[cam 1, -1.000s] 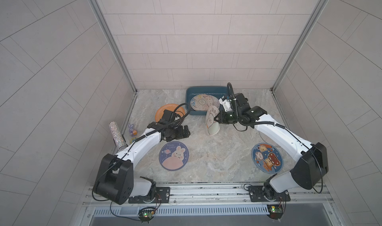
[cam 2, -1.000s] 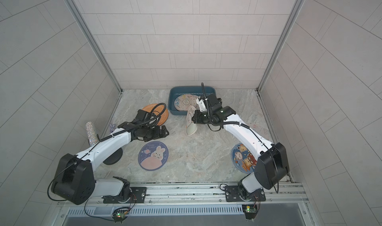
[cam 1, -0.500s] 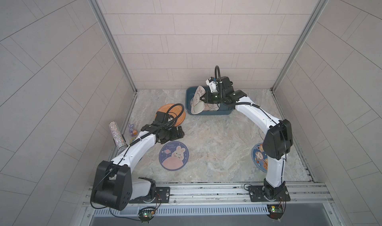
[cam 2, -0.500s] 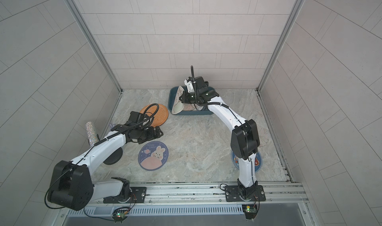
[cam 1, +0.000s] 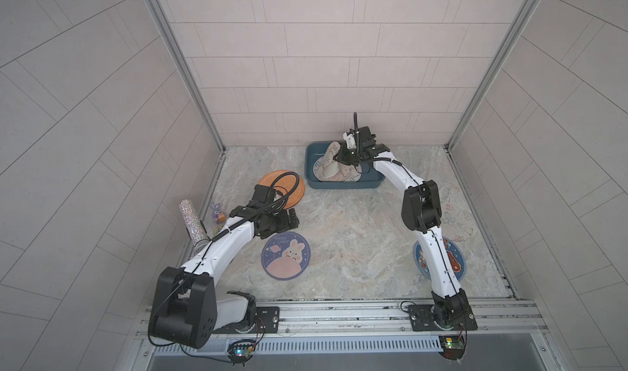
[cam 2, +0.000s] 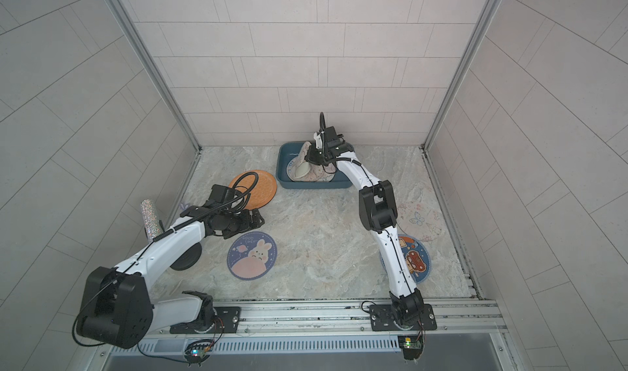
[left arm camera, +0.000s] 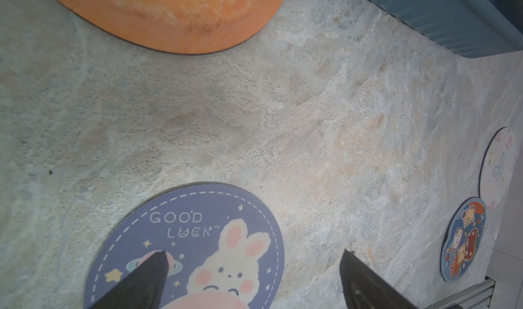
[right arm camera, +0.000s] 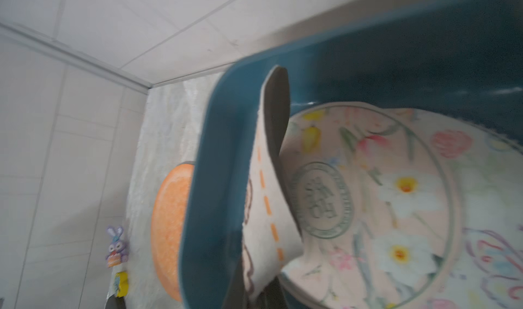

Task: Put the coasters into the storage box
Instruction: Place the coaster in the storage box.

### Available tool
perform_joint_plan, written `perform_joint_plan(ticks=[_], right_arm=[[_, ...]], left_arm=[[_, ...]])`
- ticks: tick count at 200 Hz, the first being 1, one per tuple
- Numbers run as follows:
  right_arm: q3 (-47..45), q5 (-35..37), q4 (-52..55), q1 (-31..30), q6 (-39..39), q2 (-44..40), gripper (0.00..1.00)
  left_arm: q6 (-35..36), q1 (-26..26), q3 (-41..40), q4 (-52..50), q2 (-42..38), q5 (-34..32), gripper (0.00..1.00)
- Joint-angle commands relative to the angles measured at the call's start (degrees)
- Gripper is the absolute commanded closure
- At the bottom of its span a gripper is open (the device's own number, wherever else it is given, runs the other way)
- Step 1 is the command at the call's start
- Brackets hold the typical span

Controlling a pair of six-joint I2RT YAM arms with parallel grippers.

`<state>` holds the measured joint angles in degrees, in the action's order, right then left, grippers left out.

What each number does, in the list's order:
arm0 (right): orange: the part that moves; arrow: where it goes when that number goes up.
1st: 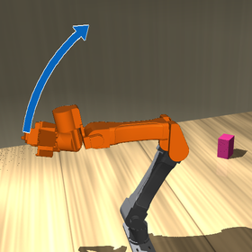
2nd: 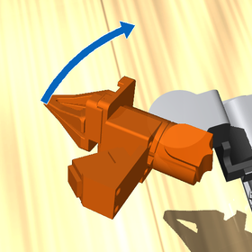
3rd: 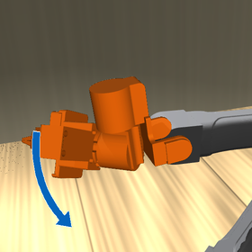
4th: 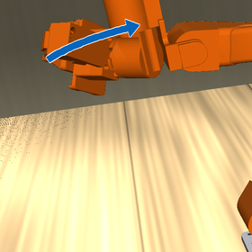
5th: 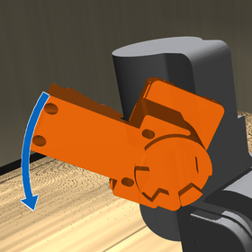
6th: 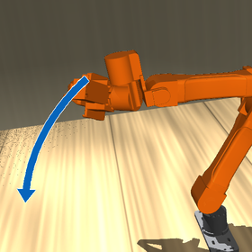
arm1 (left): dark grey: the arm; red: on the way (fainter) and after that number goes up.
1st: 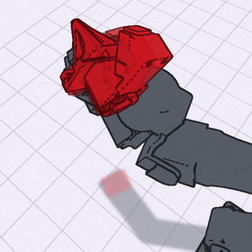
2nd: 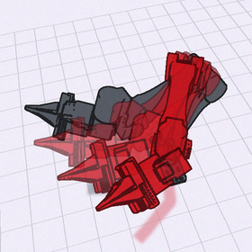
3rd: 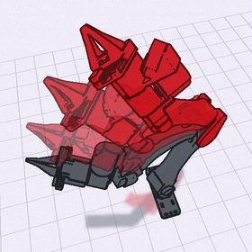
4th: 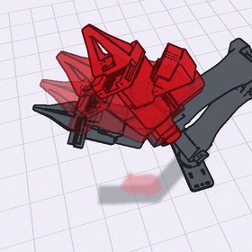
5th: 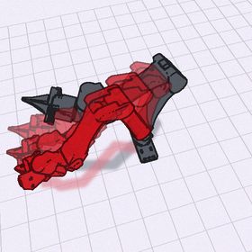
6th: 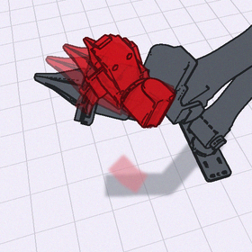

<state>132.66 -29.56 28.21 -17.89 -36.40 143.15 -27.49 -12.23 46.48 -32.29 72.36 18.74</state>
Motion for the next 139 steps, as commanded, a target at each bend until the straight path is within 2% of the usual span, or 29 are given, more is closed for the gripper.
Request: perform_joint_plan(ticks=[1, 5, 13, 23, 35, 43, 55, 94, 139], right_arm=[[3.95, 3.25, 8.63, 1.85, 2.25, 0.99, 1.0], [4.32, 3.7, 9.58, 2.08, 2.81, 1.12, 1.0], [4.62, 4.39, 10.85, 2.4, 3.81, 1.14, 0.92], [4.61, 4.92, 11.92, 2.68, 5.01, 0.71, 0.69], [4.38, 5.77, 13.02, 2.68, 6.48, -0.29, 0.48], [4.09, 6.16, 13.63, 2.68, 7.22, -1.05, 0.39], [3.61, 6.77, 14.48, 2.68, 8.21, -2.26, 0.3], [-0.26, 7.69, 16.24, 2.42, 10.94, -8.09, 0.17], [-13.79, 5.06, 12.86, 1.25, 11.71, -19.24, 0.13]], left_arm=[[-1.1, 0.45, -0.49, -3.3, -2.13, -3.8, 0.0], [-1.23, 0.45, -0.45, -3.57, -2.28, -4.11, 0.0], [-1.58, 0.45, -0.51, -4.18, -2.73, -5.01, 0.0], [-2.07, 0.44, -0.55, -4.82, -3.33, -6.2, 0.0], [-2.72, 0.45, -0.63, -5.92, -3.75, -7.86, 0.0], [-3.12, 0.45, -0.62, -6.68, -4.02, -8.99, 0.0], [-4.02, 0.43, -0.62, -8.16, -4.39, -10.98, 0.0], [-7.27, 0.45, -1.67, -11.94, -5.79, -15.63, 0.0], [-11.42, 0.36, -6.91, -11.56, -7.67, -16.02, 0.0]])
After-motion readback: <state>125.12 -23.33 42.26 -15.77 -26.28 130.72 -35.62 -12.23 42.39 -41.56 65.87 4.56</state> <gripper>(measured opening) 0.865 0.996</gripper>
